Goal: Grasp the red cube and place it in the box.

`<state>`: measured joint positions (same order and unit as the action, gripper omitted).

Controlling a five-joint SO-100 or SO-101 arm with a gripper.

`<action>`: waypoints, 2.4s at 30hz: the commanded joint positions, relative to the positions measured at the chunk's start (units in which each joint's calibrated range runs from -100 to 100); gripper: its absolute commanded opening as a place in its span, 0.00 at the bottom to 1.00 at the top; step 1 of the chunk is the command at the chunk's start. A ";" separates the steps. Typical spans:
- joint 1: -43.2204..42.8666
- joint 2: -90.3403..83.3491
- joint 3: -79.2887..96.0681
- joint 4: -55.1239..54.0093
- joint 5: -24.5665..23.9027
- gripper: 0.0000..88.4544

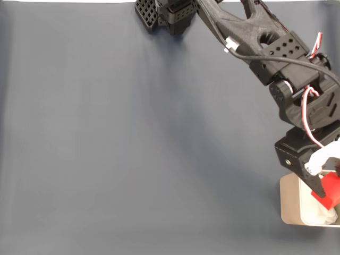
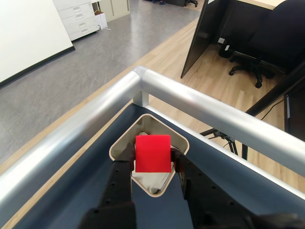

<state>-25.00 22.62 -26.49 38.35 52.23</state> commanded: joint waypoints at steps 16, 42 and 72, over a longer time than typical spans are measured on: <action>1.28 -0.35 -3.62 -4.41 -2.10 0.61; 1.21 -0.53 -3.07 -6.95 -2.10 0.62; 21.24 -21.84 16.46 -6.87 -1.66 0.00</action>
<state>-8.61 10.99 -15.46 32.62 50.96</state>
